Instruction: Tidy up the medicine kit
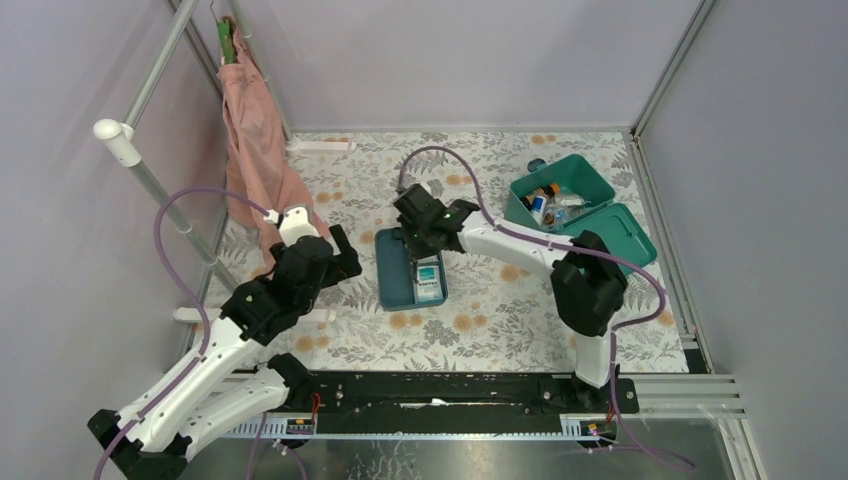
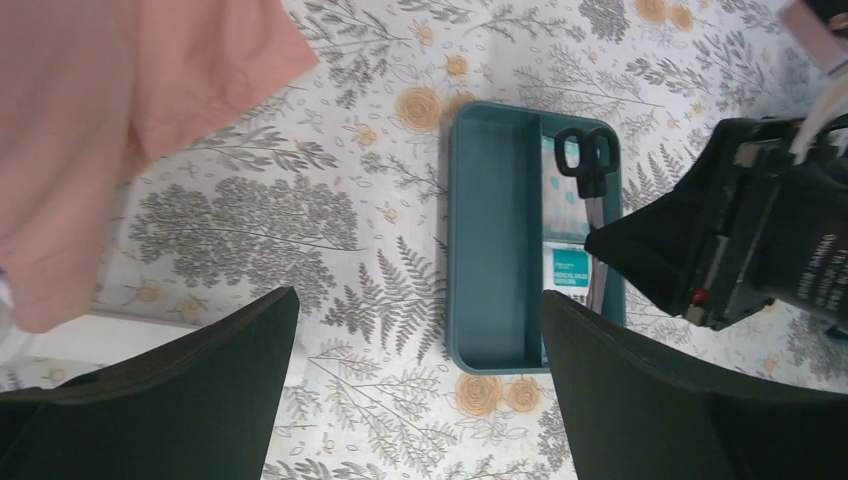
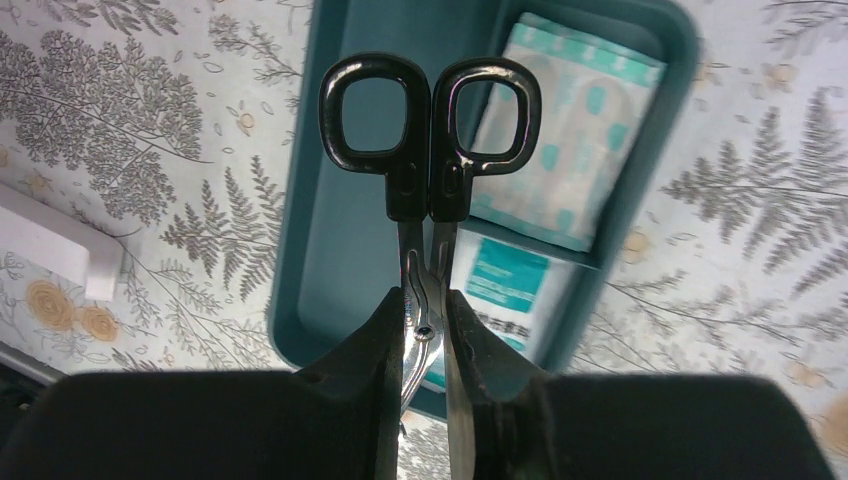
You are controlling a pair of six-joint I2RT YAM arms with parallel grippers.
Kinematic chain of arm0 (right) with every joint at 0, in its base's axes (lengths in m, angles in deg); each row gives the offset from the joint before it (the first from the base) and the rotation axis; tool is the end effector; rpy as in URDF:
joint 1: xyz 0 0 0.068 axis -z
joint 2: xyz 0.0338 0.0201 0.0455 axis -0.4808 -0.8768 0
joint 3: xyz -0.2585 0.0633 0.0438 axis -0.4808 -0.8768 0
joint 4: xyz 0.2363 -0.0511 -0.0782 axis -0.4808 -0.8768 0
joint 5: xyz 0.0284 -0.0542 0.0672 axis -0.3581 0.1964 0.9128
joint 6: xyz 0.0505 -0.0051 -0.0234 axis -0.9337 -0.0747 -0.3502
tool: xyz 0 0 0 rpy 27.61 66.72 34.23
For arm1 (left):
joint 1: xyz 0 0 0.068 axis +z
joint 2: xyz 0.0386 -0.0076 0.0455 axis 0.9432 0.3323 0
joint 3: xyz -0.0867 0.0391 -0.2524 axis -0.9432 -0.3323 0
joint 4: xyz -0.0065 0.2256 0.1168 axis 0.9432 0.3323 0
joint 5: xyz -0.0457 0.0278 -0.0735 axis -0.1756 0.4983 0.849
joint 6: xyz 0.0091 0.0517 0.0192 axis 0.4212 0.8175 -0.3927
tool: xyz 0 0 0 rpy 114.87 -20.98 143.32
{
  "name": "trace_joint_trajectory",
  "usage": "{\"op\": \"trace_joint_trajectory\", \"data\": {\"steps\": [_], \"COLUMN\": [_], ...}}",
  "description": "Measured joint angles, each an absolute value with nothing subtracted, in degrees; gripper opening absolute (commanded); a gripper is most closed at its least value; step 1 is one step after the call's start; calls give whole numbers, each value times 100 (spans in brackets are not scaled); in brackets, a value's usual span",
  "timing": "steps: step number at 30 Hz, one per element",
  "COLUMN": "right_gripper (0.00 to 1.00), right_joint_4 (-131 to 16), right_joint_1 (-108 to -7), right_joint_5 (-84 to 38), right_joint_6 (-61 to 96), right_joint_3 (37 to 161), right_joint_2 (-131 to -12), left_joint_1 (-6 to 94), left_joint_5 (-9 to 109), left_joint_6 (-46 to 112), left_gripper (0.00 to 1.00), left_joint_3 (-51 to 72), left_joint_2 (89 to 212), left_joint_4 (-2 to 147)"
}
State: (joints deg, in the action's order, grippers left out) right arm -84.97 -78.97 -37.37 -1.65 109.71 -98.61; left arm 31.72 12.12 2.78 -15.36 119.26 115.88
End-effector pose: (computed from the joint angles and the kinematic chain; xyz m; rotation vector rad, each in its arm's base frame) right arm 0.2700 0.3176 0.2434 -0.4741 2.4401 0.4516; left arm 0.1289 -0.0792 0.2981 -0.3266 2.1265 -0.2299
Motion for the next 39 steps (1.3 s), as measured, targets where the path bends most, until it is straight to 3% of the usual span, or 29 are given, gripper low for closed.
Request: {"op": "trace_joint_trajectory", "data": {"steps": [17, 30, 39], "right_gripper": [13, 48, 38], "right_joint_4": [-8466, -8448, -8549], "right_joint_1": [-8262, -8269, -8273], "right_joint_5": [-3704, -3691, -3822], "right_joint_6": [-532, -596, -563], "right_joint_3": [11592, 11605, 11605], "right_joint_2": [-10956, -11159, -10941], "left_joint_1": [3174, 3174, 3174], "left_joint_5": [698, 698, 698], "left_joint_6": [459, 459, 459], "left_gripper": [98, 99, 99], "left_joint_3": [-1499, -1499, -1501], "left_joint_2": [11727, 11722, 11722], "left_joint_4": [11905, 11903, 11903]}}
